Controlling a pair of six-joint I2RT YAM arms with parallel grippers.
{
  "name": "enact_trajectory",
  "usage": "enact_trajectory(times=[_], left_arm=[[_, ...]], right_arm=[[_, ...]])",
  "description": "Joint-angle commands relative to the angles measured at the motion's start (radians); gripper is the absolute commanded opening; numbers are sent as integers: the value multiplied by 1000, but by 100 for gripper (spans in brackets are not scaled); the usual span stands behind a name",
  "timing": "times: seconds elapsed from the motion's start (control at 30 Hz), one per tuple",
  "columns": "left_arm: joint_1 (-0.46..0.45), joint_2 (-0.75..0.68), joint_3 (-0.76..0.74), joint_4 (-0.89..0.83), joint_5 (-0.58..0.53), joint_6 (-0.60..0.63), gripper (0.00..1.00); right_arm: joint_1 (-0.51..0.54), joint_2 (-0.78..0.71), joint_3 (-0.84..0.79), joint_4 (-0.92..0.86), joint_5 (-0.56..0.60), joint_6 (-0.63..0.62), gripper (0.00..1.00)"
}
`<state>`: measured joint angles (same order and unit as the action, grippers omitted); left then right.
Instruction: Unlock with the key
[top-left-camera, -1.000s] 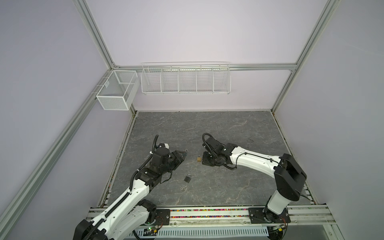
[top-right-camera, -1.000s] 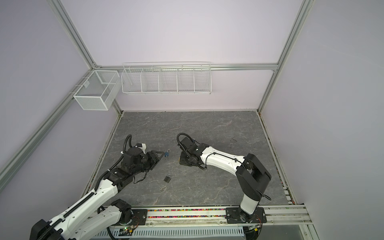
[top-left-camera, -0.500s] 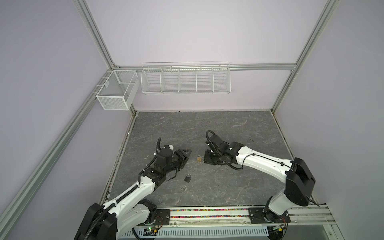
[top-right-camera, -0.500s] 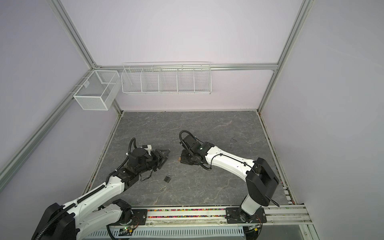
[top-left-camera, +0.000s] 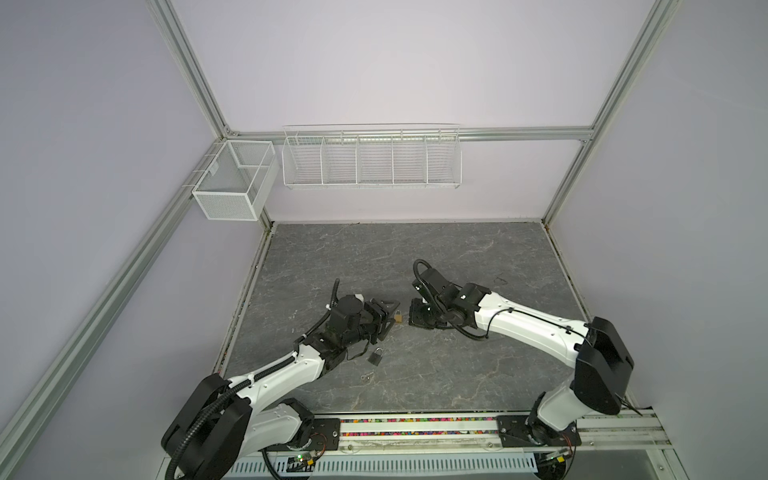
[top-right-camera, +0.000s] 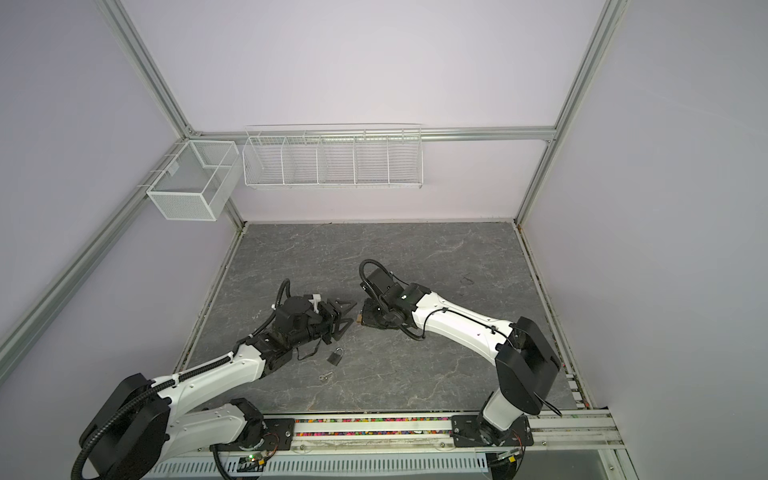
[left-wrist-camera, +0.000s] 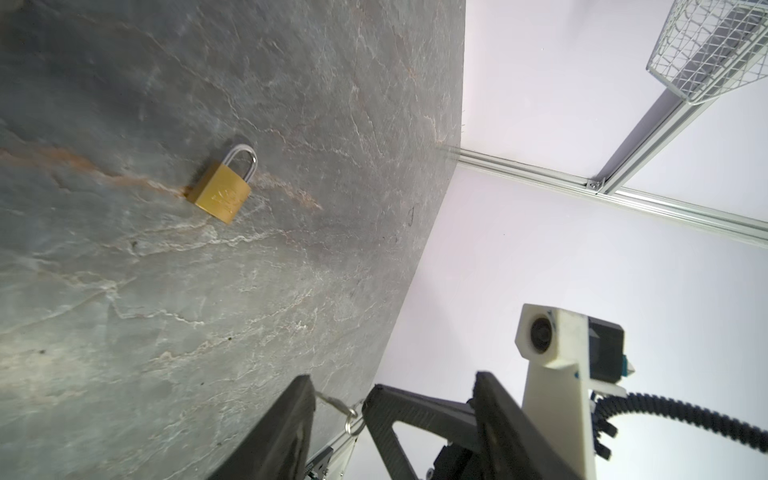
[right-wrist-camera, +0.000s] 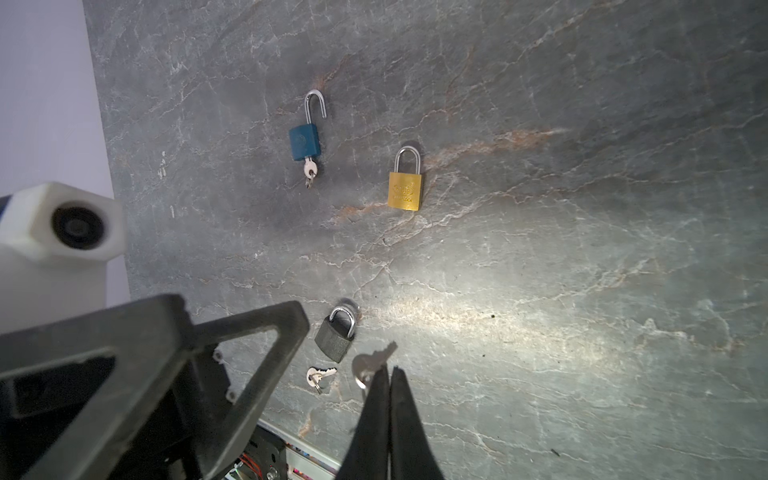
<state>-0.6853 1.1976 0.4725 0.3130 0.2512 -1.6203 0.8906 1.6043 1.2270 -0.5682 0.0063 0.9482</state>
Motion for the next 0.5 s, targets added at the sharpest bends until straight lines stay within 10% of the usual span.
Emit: enact_trajectory(times=[0.0,0.47], left_arm=[[-9,32,0,92,1,-115,62],[-36,55,-1,111,7,-288,79]], right_arm=[[-7,-27,22,-11,3,-2,7],[-2,-42,38,10,1,-20,7]])
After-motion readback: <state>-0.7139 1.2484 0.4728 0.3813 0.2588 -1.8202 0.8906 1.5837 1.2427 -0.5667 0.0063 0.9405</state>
